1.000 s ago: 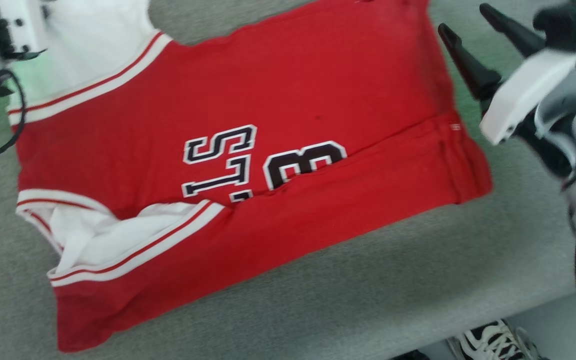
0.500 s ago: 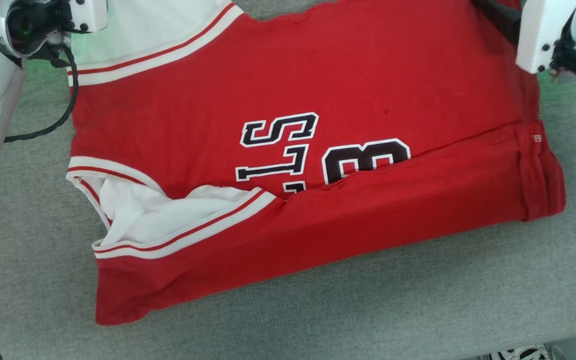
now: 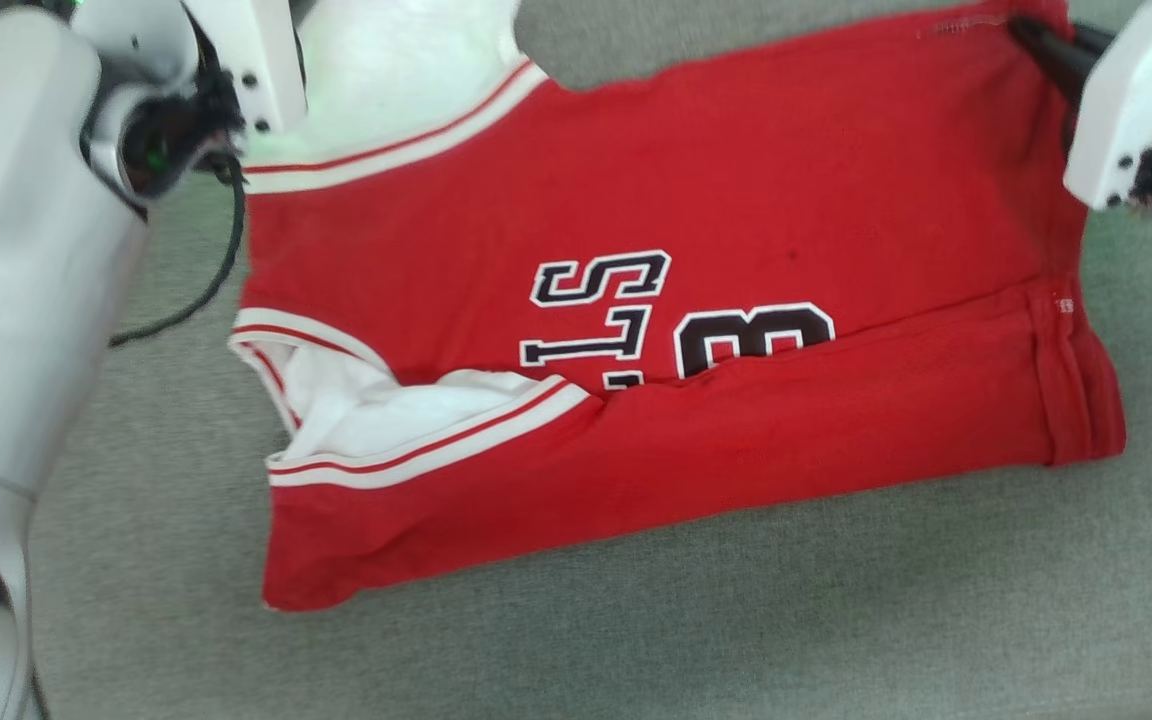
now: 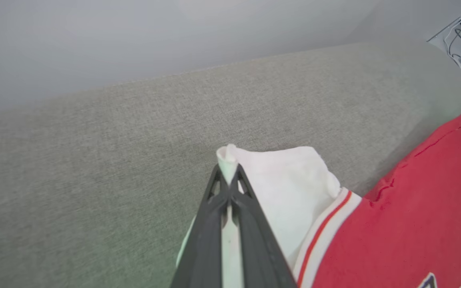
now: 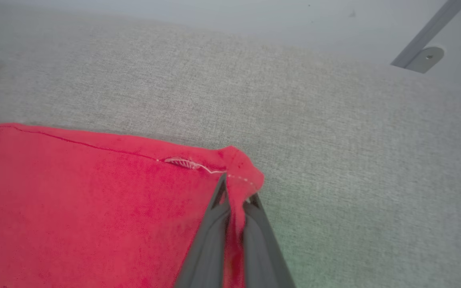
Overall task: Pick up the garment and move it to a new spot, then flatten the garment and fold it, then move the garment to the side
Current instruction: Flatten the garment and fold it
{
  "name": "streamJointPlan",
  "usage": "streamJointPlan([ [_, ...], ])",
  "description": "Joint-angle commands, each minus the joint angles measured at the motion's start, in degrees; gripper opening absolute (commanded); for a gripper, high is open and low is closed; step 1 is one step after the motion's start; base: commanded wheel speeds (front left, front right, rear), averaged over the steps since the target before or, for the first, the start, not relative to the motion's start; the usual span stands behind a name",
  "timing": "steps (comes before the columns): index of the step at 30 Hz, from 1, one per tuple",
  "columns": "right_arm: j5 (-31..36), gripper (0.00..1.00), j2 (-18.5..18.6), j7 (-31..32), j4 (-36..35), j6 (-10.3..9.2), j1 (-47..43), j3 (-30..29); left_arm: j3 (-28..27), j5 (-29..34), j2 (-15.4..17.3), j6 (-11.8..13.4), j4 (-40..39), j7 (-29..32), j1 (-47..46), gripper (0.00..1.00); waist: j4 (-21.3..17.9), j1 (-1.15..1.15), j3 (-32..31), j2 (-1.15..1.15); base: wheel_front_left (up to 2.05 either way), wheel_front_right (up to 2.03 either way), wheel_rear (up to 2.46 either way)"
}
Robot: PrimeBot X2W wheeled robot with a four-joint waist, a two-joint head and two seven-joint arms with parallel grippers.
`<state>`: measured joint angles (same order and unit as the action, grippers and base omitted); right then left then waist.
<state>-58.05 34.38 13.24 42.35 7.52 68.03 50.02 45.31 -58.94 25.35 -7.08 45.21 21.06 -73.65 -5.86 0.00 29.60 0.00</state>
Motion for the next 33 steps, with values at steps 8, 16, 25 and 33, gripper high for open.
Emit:
streamJointPlan([
  [8, -3.3, 0.0, 8.0, -3.94, -8.8, -0.06, -10.07, 0.36, 2.47, -1.68, 5.48, -0.42, -14.25, -9.66, 14.9, 0.0, 4.92, 0.0, -10.1, 0.0, 0.0, 0.0, 0.0],
  [16, -4.62, 0.0, 14.24, -5.0, -16.82, -0.06, -20.18, -1.52, 2.56, -3.07, 11.74, 2.72, -27.55, -16.55, 30.75, 0.0, 6.23, 0.0, -13.74, 0.0, 0.0, 0.0, 0.0],
  [25, -6.47, 0.0, 17.0, -7.8, -20.81, -0.06, -34.76, -8.7, 1.85, -6.2, 15.15, 11.06, -44.12, -25.2, 49.8, 0.0, 7.37, 0.0, -15.78, 0.0, 0.0, 0.0, 0.0],
  [33, -5.61, 0.0, 13.87, -7.62, -19.33, -0.06, -42.03, -14.02, 4.17, -6.57, 13.6, 12.9, -45.57, -26.86, 56.31, 0.0, 7.29, 0.0, -15.79, 0.0, 0.0, 0.0, 0.0],
])
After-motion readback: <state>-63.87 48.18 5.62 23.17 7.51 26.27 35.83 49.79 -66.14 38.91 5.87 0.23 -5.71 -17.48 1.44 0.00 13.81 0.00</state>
